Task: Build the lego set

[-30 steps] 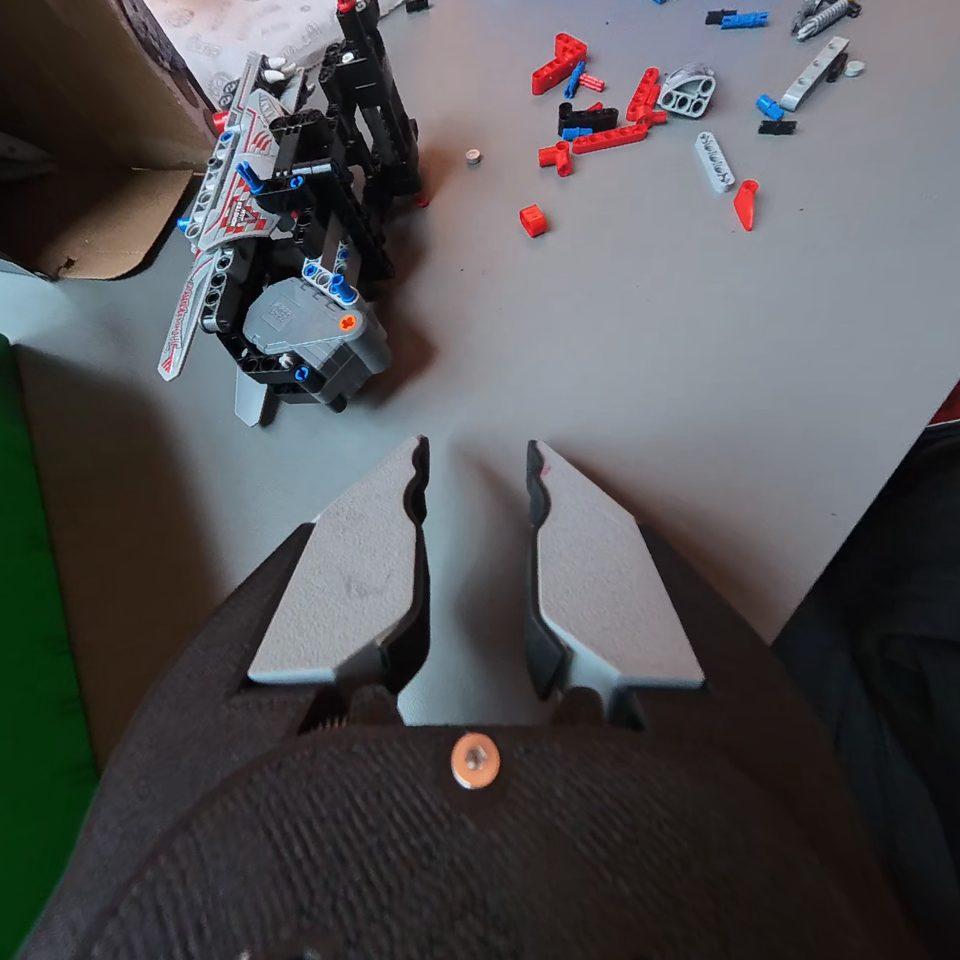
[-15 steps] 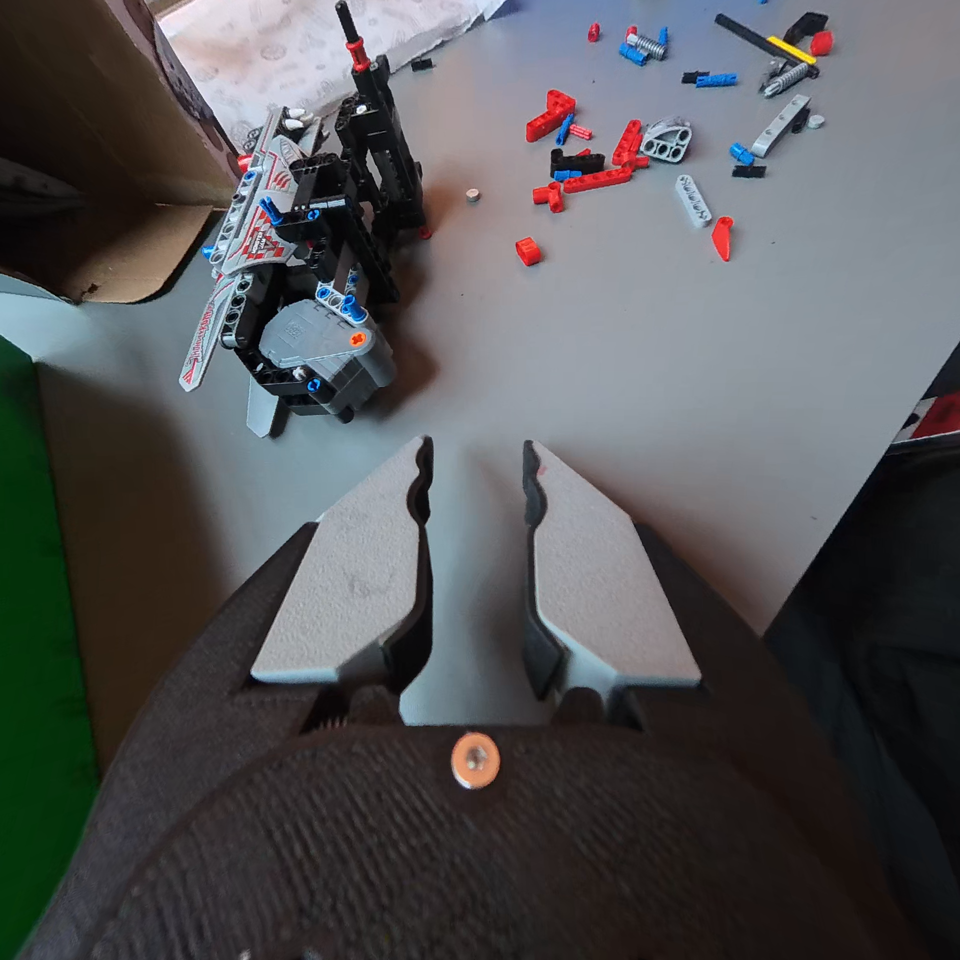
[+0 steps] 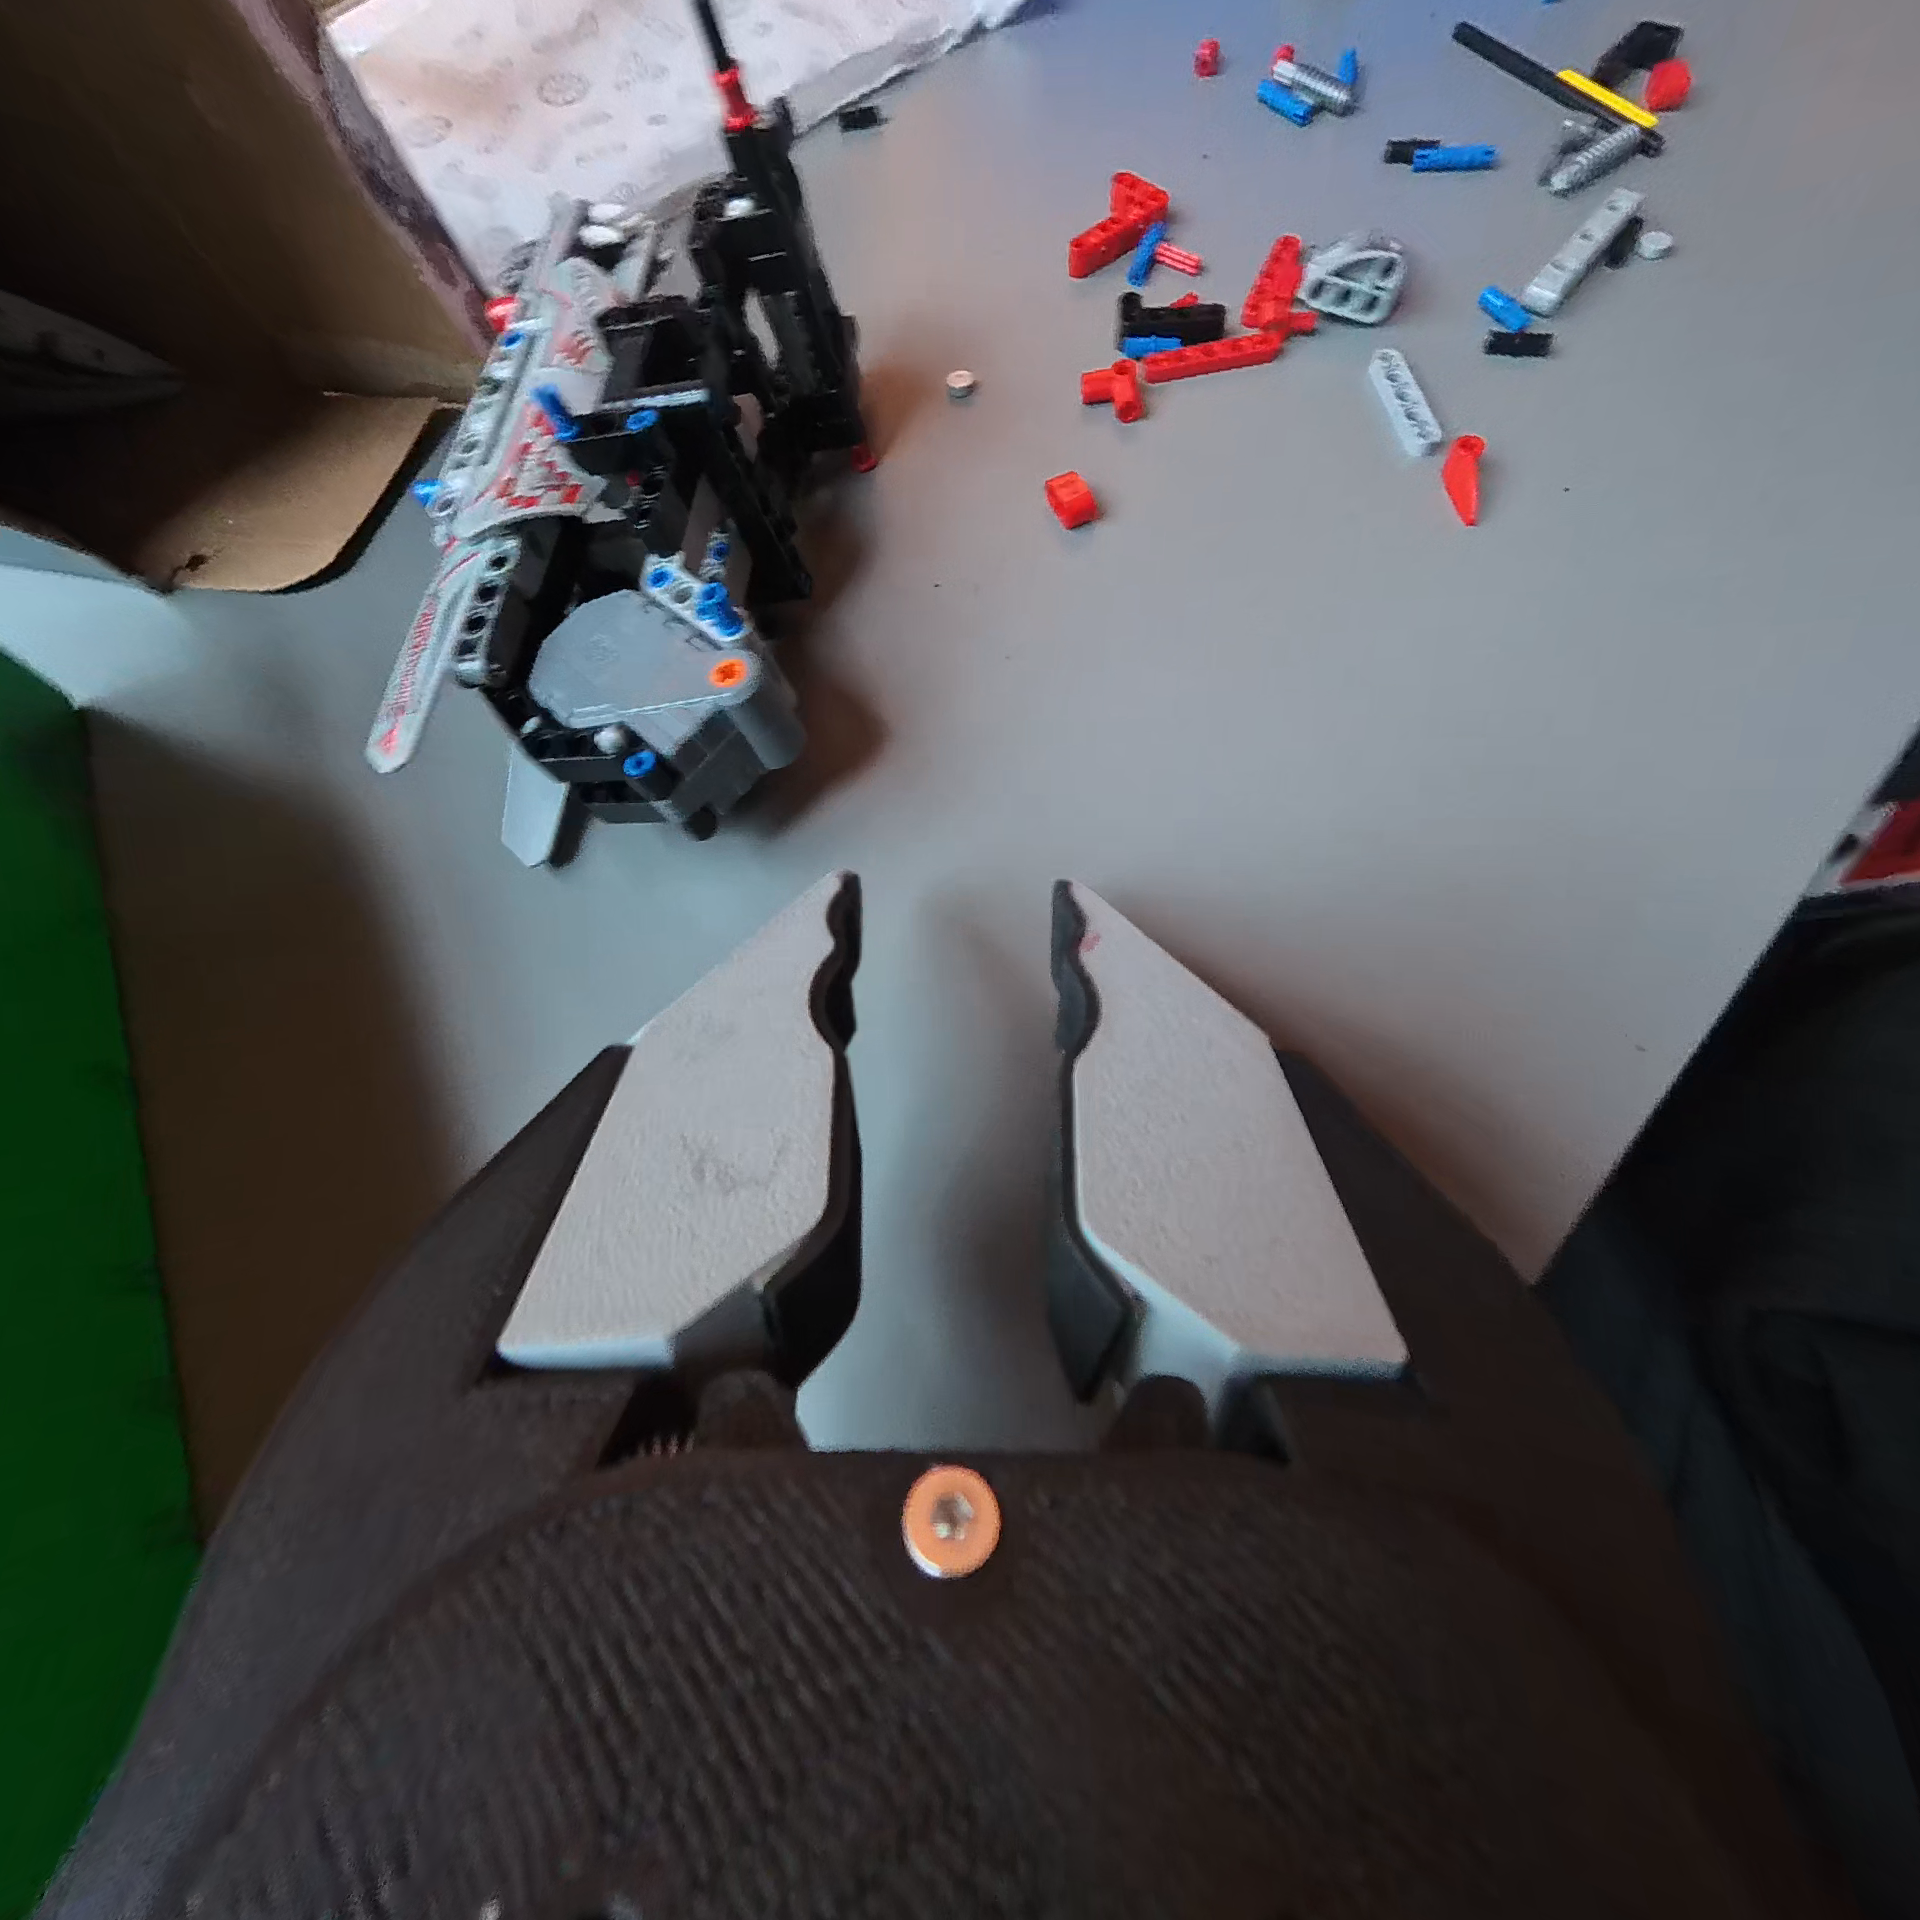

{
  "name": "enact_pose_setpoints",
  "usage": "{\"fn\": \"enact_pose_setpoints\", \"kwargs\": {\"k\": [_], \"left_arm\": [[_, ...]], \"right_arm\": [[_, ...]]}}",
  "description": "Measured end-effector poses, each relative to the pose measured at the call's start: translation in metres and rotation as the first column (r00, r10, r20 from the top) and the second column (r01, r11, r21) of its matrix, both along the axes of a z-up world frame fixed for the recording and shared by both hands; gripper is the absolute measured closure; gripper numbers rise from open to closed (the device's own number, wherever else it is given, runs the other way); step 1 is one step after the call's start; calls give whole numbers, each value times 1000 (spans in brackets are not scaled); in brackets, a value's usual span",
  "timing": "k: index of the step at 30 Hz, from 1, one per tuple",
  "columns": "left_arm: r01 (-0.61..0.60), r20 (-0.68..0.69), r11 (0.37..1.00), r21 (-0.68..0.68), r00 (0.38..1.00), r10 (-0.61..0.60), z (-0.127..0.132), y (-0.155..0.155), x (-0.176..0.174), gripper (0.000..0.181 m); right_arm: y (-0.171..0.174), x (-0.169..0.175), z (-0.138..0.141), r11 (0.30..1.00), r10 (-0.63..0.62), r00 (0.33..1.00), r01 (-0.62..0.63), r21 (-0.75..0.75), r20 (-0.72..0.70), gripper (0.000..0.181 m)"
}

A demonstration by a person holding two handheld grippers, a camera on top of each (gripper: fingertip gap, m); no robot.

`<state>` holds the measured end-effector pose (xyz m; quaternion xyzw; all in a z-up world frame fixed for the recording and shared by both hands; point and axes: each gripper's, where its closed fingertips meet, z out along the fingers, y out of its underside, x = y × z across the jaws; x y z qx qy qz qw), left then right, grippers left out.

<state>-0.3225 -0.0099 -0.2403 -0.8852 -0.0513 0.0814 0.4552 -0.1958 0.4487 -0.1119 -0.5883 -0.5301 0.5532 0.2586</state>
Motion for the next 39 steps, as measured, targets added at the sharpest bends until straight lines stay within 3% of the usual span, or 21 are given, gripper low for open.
{"fn": "enact_pose_setpoints", "kwargs": {"k": [2, 4, 7, 11, 14, 16, 19, 21, 24, 27, 30, 34, 39], "left_arm": [[-114, 26, 993, 15, 993, 114, 3, -4, -17, 142], [-189, 105, 981, 42, 977, 184, 11, -4, -30, 129], [-258, 227, 954, 152, 949, 220, 38, 4, -49, 117], [-326, 303, 932, 158, 914, 269, 47, 2, -84, 114], [-306, 370, 946, 103, 895, 249, 39, 10, -94, 108], [-297, 392, 952, 70, 886, 247, 31, 17, -102, 111], [-218, 453, 974, 64, 876, 166, 21, 33, -100, 141], [-149, 488, 987, 59, 867, 101, 11, 41, -93, 156], [-141, 484, 984, 104, 872, 74, 10, 45, -92, 157], [-168, 346, 981, 98, 930, 125, 17, 38, -96, 158], [-168, 192, 972, 162, 972, 136, 54, 29, -89, 159], [-178, -9, 950, 257, 982, 186, 96, 9, -79, 160], [-236, -282, 948, 212, 914, 291, 80, -13, -80, 159]], "right_arm": [[-53, -13, 23, 996, 86, 994, -84, 32, -61, 137], [-120, -38, 23, 976, 214, 977, -214, 41, -18, 136], [-211, -93, -4, 926, 370, 924, -376, 46, 100, 138], [-274, -179, -46, 885, 459, 865, -465, -20, 203, 136], [-287, -220, -78, 872, 481, 820, -482, -79, 310, 126], [-298, -230, -90, 842, 539, 773, -509, -180, 333, 126], [-317, -225, -111, 769, 637, 663, -574, -280, 392, 125], [-328, -223, -113, 734, 678, 629, -602, -313, 380, 128], [-340, -224, -100, 695, 719, 620, -634, -340, 314, 151], [-350, -224, -95, 689, 724, 613, -663, -292, 317, 141], [-362, -219, -81, 656, 754, 597, -708, -262, 276, 135], [-382, -210, -44, 592, 803, 585, -768, -245, 109, 131], [-360, -216, -54, 668, 744, 655, -738, -100, 130, 133]]}}
